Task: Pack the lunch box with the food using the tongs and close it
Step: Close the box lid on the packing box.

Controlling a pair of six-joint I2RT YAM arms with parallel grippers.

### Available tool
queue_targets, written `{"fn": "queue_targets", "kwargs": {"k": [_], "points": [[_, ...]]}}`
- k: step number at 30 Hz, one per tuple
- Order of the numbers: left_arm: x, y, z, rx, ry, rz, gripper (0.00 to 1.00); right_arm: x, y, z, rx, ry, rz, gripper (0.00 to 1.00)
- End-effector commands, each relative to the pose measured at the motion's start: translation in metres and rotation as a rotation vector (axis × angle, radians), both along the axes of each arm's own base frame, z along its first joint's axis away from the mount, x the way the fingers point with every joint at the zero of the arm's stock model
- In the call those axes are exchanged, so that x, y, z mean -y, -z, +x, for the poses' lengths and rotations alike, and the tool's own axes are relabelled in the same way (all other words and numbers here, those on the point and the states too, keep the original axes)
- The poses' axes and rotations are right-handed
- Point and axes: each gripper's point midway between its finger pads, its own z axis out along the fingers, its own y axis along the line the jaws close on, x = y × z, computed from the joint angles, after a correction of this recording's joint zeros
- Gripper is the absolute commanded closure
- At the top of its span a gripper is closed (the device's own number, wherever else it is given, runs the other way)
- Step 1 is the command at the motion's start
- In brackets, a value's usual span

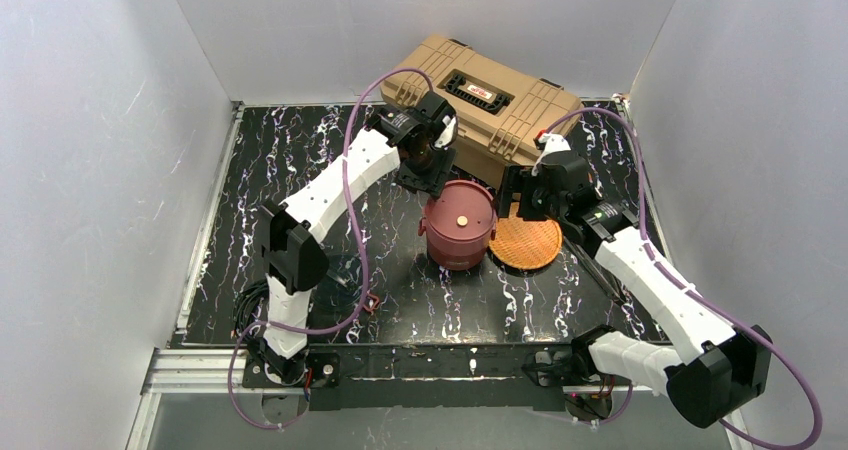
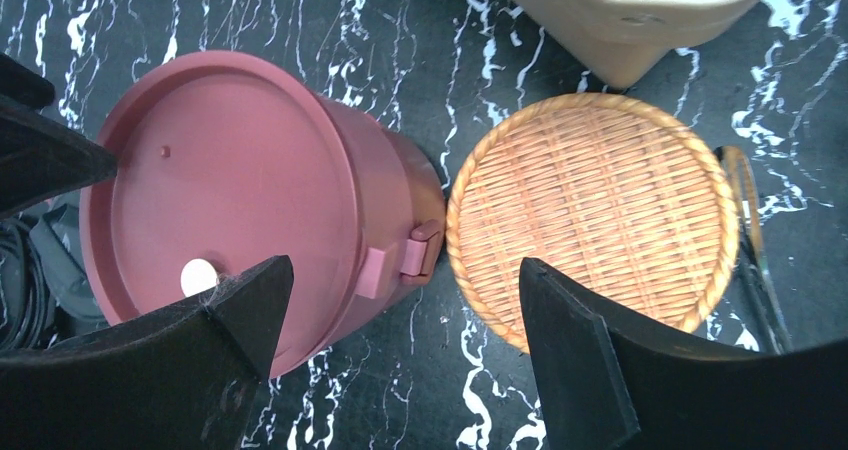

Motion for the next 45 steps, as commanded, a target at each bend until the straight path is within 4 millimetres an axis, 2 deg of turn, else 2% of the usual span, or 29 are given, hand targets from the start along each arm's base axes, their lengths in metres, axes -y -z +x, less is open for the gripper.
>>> {"fn": "queue_targets", "kwargs": {"k": [1, 7, 11, 18, 23, 30, 34, 39, 45], "points": [[-0.005, -0.04, -0.014, 0.075, -0.003, -0.092, 0.37, -0.014, -0.002, 0.0, 0.009, -0.074, 0.037, 0.08], [-0.015, -0.05, -0.019, 0.134, -0.03, -0.147, 0.17, -0.014, 0.006, -0.002, -0.007, -0.086, 0.024, 0.07], [-0.031, -0.047, -0.025, 0.149, -0.076, -0.188, 0.1, -0.019, 0.01, -0.006, -0.026, -0.121, 0.035, 0.07], [-0.075, -0.03, -0.041, 0.079, -0.215, -0.314, 0.08, -0.02, 0.019, -0.006, -0.056, -0.126, 0.028, 0.07], [-0.108, -0.013, -0.052, 0.051, -0.29, -0.312, 0.07, -0.023, 0.03, -0.009, -0.095, -0.14, 0.021, 0.07], [-0.138, 0.02, -0.068, -0.018, -0.38, -0.279, 0.06, -0.019, 0.045, -0.016, -0.154, -0.147, -0.033, 0.09], [-0.155, 0.036, -0.081, -0.05, -0.446, -0.269, 0.06, -0.009, 0.055, -0.02, -0.186, -0.119, -0.087, 0.11], [-0.172, 0.05, -0.105, -0.081, -0.528, -0.238, 0.06, 0.002, 0.048, -0.019, -0.166, -0.078, -0.125, 0.11], [-0.184, 0.066, -0.133, -0.12, -0.604, -0.219, 0.07, -0.01, 0.031, -0.018, -0.139, -0.121, -0.075, 0.09]]}}
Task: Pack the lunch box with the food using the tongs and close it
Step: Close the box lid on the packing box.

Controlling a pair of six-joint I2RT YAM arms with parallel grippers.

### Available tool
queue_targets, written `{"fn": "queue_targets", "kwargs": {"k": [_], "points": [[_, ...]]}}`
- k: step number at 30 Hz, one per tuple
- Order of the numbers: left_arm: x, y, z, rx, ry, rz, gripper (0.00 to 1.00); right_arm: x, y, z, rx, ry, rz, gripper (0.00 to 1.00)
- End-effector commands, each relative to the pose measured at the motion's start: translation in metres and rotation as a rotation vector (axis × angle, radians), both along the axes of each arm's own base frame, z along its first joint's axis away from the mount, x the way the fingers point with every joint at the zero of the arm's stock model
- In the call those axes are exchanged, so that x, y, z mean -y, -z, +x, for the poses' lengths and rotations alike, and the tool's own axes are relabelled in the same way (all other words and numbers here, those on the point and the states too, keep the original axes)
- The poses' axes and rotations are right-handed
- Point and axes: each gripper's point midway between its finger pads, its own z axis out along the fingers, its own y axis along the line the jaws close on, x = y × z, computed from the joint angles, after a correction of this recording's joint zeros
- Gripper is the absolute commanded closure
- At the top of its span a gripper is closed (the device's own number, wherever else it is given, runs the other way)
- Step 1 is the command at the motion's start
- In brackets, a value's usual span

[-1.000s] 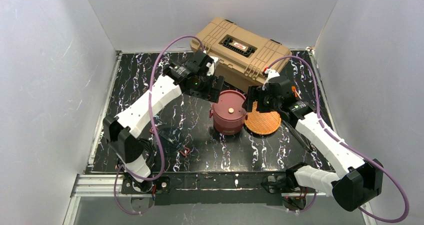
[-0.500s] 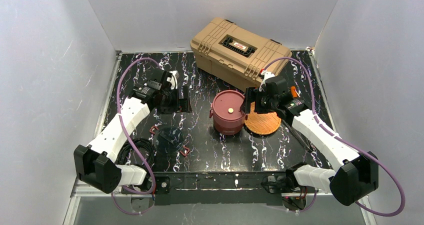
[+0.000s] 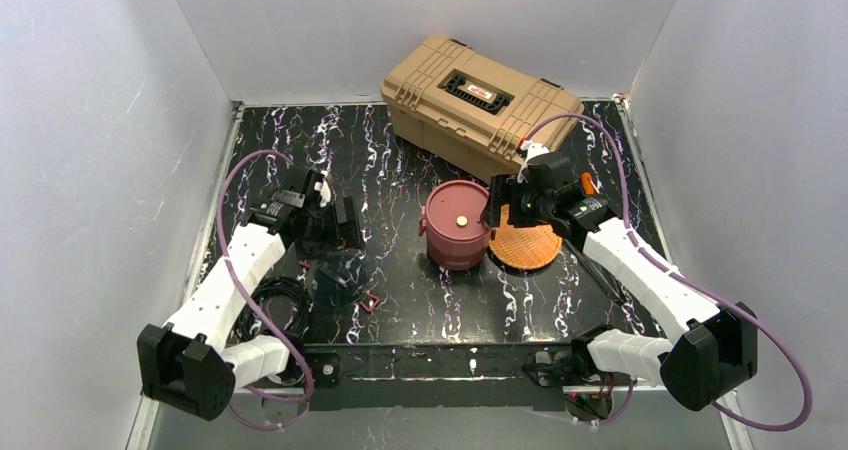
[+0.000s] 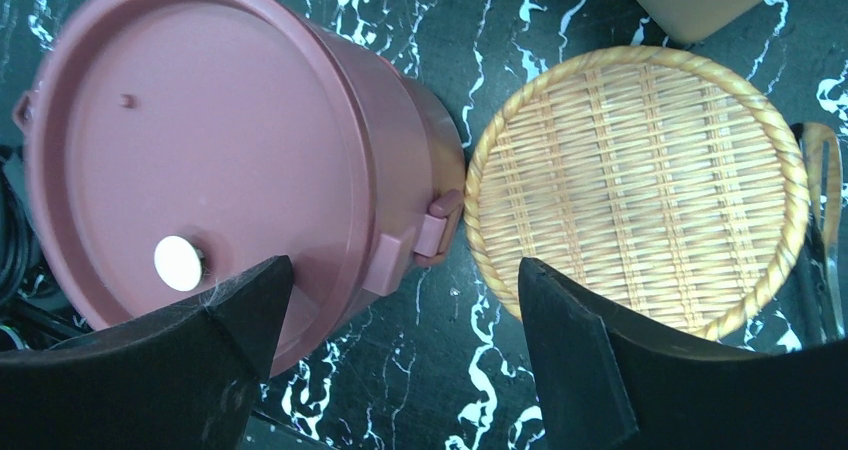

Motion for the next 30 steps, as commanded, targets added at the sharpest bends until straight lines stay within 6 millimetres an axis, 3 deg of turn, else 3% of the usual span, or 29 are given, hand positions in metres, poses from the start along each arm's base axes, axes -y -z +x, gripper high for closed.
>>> {"fn": "queue_targets", "kwargs": {"k": [1, 8, 11, 18, 30], "points": [[-0.014, 0.015, -0.028, -0.075, -0.072, 0.026, 0.07, 0.005, -0.005, -0.005, -0.009, -0.024, -0.041, 0.09], [-0.02, 0.025, -0.043, -0.059, -0.244, -0.039, 0.12, -0.004, -0.033, 0.0, 0.067, -0.058, 0.011, 0.08], [-0.016, 0.03, -0.043, -0.039, -0.319, -0.112, 0.18, -0.005, -0.039, 0.001, 0.085, -0.06, 0.021, 0.08], [0.003, 0.057, -0.033, -0.058, -0.425, -0.288, 0.42, -0.007, -0.04, -0.002, 0.091, -0.072, 0.043, 0.08], [-0.008, 0.092, -0.009, 0.027, -0.572, -0.386, 0.54, -0.007, -0.045, -0.003, 0.102, -0.07, 0.053, 0.08]]}}
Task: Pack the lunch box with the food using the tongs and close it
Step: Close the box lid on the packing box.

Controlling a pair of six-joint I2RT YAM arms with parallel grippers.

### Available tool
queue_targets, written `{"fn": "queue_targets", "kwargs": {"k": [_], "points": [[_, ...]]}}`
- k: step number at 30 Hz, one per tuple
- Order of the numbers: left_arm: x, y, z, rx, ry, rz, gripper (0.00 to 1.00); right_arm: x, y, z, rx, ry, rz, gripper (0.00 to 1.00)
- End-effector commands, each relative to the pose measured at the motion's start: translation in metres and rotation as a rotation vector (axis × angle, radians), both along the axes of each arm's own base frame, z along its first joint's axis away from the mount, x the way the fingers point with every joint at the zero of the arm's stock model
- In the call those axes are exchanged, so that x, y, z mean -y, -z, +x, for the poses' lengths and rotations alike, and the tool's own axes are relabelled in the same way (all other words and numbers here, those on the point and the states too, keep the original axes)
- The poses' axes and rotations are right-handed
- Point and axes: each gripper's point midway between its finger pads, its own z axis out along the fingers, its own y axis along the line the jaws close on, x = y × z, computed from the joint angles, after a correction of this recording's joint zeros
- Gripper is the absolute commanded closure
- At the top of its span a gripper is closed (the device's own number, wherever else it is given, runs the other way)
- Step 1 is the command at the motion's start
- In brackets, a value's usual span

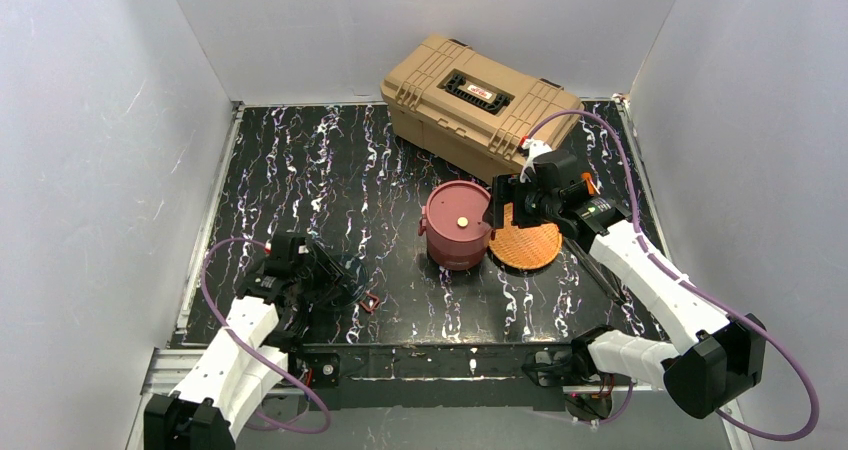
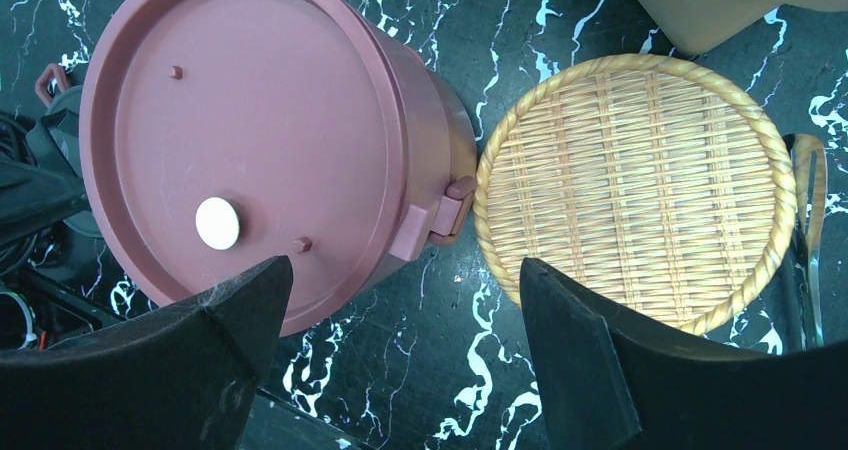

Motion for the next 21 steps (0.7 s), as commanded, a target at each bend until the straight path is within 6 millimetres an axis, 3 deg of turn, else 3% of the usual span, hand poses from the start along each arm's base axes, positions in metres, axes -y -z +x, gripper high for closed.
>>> {"fn": "queue_targets", "kwargs": {"k": [1, 15, 21], "points": [[-0.002, 0.005, 0.016, 0.072, -0.066, -0.052, 0.55, -0.006, -0.027, 0.006, 0.075, -0.013, 0.044, 0.08], [-0.024, 0.015, 0.026, 0.169, -0.154, -0.031, 0.65, -0.008, -0.025, 0.007, 0.055, -0.012, 0.049, 0.08], [-0.027, 0.009, 0.029, 0.233, -0.152, -0.02, 0.7, -0.008, -0.025, 0.008, 0.054, -0.008, 0.046, 0.08]]}}
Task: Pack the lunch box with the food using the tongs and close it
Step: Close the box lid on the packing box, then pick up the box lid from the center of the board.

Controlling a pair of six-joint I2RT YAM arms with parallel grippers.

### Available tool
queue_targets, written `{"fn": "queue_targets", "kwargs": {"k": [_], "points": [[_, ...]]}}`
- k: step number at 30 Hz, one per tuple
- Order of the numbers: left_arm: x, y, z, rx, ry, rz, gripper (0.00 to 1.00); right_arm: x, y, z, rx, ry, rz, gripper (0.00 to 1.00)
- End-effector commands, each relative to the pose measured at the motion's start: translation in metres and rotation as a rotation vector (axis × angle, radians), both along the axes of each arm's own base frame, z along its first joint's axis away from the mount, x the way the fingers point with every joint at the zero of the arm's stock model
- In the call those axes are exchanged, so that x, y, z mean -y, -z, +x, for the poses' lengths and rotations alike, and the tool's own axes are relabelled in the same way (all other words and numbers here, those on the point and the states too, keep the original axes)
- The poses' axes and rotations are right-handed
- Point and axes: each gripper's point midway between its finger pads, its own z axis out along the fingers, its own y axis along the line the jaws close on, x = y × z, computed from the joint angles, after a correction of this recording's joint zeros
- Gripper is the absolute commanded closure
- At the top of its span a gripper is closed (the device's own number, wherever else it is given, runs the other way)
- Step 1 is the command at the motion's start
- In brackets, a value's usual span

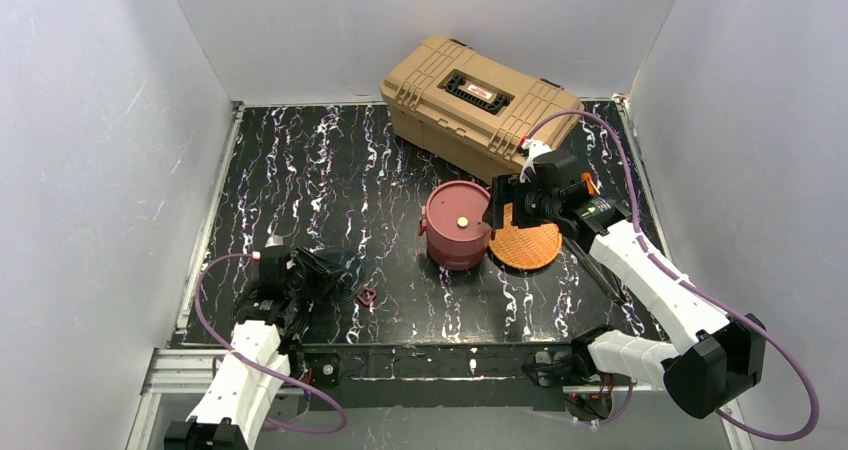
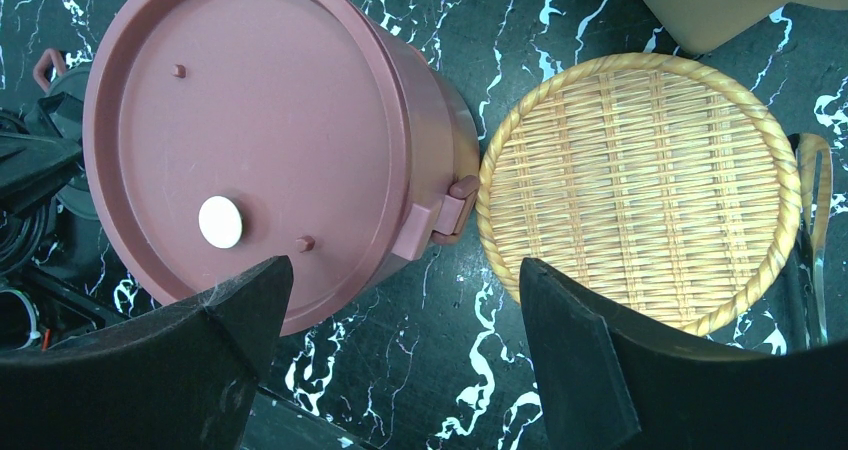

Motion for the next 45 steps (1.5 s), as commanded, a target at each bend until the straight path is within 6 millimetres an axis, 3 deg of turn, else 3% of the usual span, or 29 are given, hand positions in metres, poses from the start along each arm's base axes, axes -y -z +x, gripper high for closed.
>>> {"fn": "queue_targets", "kwargs": {"k": [1, 5, 11, 13, 18, 22, 29, 37, 41, 45], "points": [[-0.009, 0.003, 0.0, 0.023, -0.009, 0.055, 0.7, -0.007, -0.025, 0.008, 0.056, -0.006, 0.041, 0.09], [-0.015, -0.002, 0.001, 0.048, -0.016, 0.089, 0.75, -0.008, -0.025, 0.009, 0.054, -0.005, 0.041, 0.09], [-0.012, -0.017, 0.005, 0.097, 0.011, 0.095, 0.95, -0.007, -0.032, 0.009, 0.067, -0.002, 0.043, 0.09], [-0.011, -0.027, 0.006, 0.113, 0.028, 0.105, 1.0, -0.007, -0.039, 0.011, 0.086, -0.005, 0.045, 0.09], [-0.012, -0.067, 0.008, 0.123, 0.02, 0.099, 1.0, -0.022, -0.072, 0.017, 0.162, -0.049, 0.116, 0.09], [-0.005, -0.097, 0.01, 0.13, -0.01, 0.017, 1.0, -0.053, -0.1, 0.018, 0.236, -0.116, 0.165, 0.09], [0.004, -0.143, 0.016, 0.2, -0.037, -0.09, 1.0, -0.139, -0.125, -0.008, 0.332, -0.25, 0.177, 0.11], [0.01, -0.179, 0.017, 0.271, -0.061, -0.191, 1.0, -0.228, -0.115, -0.048, 0.365, -0.389, 0.289, 0.18], [0.011, -0.184, 0.014, 0.266, -0.059, -0.206, 1.0, -0.266, -0.116, -0.071, 0.409, -0.472, 0.36, 0.24], [0.013, -0.187, 0.011, 0.262, -0.058, -0.225, 1.0, -0.291, -0.102, -0.08, 0.423, -0.527, 0.364, 0.27]]}}
